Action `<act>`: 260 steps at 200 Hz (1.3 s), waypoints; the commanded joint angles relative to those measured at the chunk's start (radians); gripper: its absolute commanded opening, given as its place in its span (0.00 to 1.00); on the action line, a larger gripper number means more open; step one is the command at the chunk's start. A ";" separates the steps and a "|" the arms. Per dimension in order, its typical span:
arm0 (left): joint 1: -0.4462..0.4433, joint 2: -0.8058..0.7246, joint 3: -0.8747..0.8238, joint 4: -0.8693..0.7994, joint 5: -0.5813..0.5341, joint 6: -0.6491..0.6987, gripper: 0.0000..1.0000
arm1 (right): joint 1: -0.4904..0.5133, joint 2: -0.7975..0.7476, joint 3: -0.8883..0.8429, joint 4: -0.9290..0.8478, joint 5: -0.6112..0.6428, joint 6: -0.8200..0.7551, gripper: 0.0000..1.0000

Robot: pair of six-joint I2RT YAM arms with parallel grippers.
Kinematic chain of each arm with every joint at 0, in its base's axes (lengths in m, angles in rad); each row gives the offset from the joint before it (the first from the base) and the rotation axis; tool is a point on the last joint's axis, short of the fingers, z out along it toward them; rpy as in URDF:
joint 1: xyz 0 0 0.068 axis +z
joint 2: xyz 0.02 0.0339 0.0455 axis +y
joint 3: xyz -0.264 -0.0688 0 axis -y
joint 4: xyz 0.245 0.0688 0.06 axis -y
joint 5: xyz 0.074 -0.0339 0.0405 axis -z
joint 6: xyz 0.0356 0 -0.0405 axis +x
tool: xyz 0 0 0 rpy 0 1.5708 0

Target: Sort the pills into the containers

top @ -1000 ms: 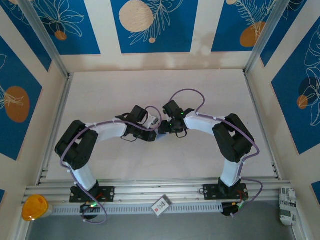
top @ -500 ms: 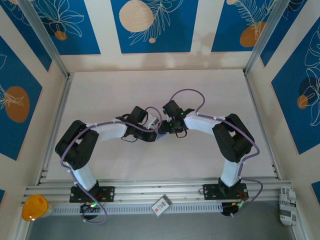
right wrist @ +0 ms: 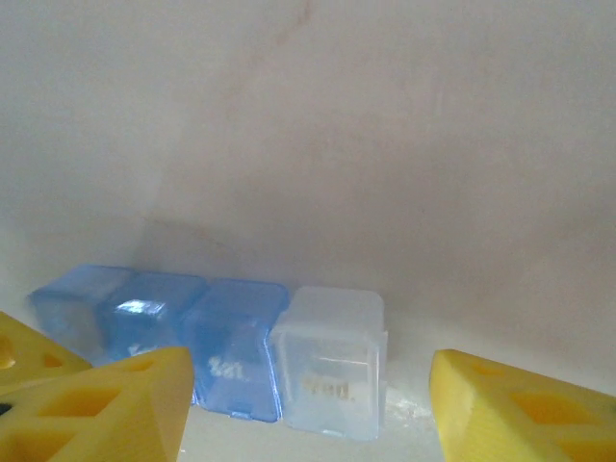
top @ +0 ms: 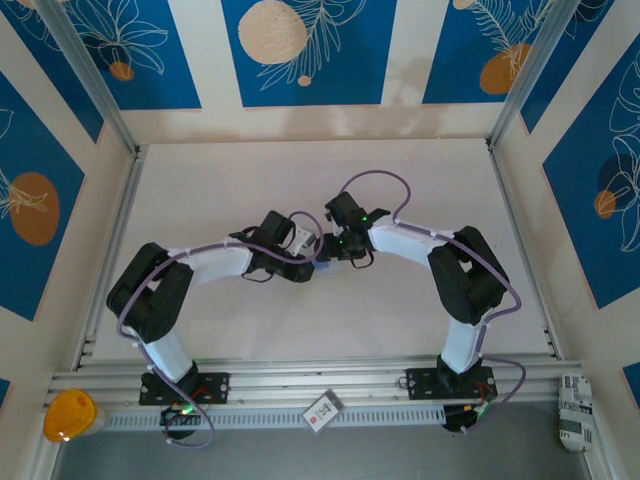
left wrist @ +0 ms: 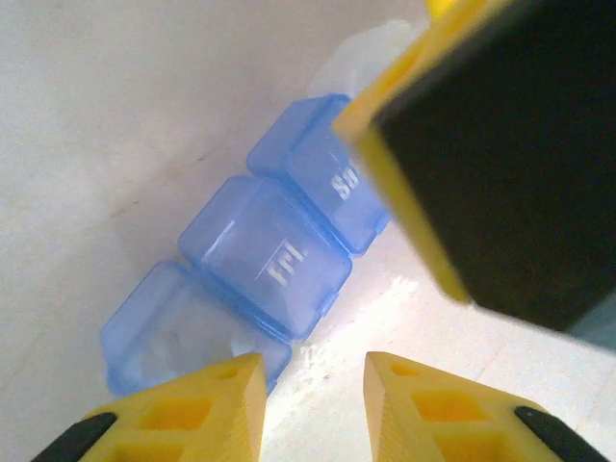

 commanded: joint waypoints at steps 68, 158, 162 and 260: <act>0.104 -0.296 -0.010 0.052 -0.138 0.052 0.51 | -0.059 -0.075 0.209 -0.084 -0.080 0.002 0.67; 0.217 -0.537 -0.170 0.341 -0.534 0.198 1.00 | -0.337 -0.378 0.139 -0.072 -0.045 -0.023 0.99; 0.226 -0.549 -0.192 0.377 -0.548 0.207 1.00 | -0.352 -0.390 0.131 -0.069 -0.032 -0.024 0.99; 0.507 -0.708 -0.556 0.728 -0.527 0.249 1.00 | -0.660 -0.584 -0.305 0.318 0.121 0.083 0.99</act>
